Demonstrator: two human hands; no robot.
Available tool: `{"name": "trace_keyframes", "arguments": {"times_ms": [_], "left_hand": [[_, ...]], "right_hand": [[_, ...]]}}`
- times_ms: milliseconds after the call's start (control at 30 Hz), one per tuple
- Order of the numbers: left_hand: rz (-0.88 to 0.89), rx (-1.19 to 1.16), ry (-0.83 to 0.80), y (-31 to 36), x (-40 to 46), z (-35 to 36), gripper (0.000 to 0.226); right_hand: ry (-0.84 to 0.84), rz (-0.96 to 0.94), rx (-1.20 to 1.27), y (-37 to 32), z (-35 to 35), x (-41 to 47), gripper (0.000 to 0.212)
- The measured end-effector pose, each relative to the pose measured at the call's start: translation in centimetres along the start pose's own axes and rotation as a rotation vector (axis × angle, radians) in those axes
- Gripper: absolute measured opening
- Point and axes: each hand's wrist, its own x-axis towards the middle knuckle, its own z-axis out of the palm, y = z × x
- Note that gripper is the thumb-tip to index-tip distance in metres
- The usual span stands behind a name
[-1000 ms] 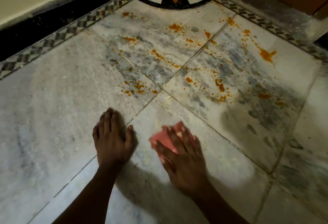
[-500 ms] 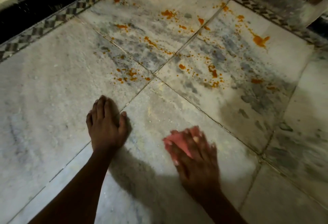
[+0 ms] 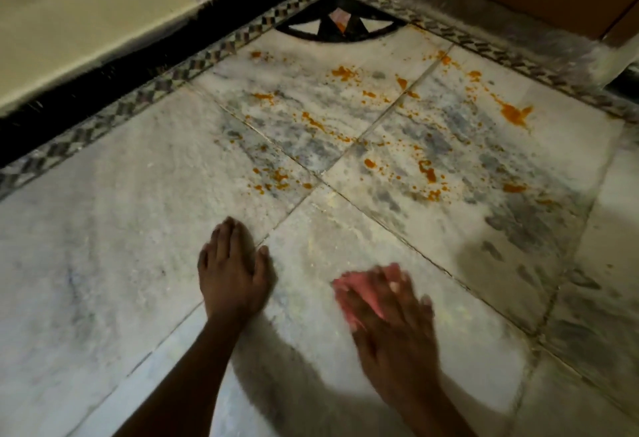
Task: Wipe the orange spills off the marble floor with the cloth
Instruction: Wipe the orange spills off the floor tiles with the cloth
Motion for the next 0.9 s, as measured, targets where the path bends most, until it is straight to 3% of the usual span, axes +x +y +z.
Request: {"name": "trace_keyframes", "arguments": {"times_ms": [100, 167, 267, 367, 433, 567, 633, 767, 833, 900], "left_hand": [[0.016, -0.039, 0.009, -1.0, 0.9, -0.7, 0.071], [0.059, -0.039, 0.03, -2.4, 2.1, -0.8, 0.068], [0.087, 0.062, 0.025, -5.7, 5.0, -1.0, 0.076], [0.057, 0.09, -0.03, -8.4, 6.9, -1.4, 0.084], [0.051, 0.075, -0.028, -8.9, 7.1, -1.3, 0.082], [0.022, 0.012, 0.015, -9.6, 7.5, -0.6, 0.072], [0.01, 0.003, 0.026, -9.8, 7.7, -0.4, 0.068], [-0.017, 0.003, 0.048, -9.2, 7.6, -0.8, 0.065], [-0.036, -0.006, 0.045, -9.0, 7.6, -1.2, 0.064], [-0.054, -0.001, 0.033, -9.1, 7.7, -1.5, 0.064]], "right_hand": [[0.027, 0.284, 0.005, 1.7, 1.1, 6.0, 0.058], [0.069, 0.359, 0.031, -0.4, 2.2, 12.8, 0.059], [0.111, 0.067, 0.0, -5.0, 4.1, 15.8, 0.057], [0.062, -0.184, -0.05, -5.6, 3.1, 8.7, 0.055], [0.067, -0.169, -0.06, -3.1, 2.4, 6.6, 0.055], [0.059, 0.189, -0.049, -1.9, 3.2, 15.9, 0.056], [0.018, 0.133, -0.025, -5.3, 3.9, 20.5, 0.057], [-0.101, -0.29, -0.096, -8.5, 3.1, 18.7, 0.052], [-0.148, -0.298, -0.077, -7.8, 1.8, 16.0, 0.053], [-0.141, -0.159, -0.079, -6.9, 1.7, 17.4, 0.054]]}}
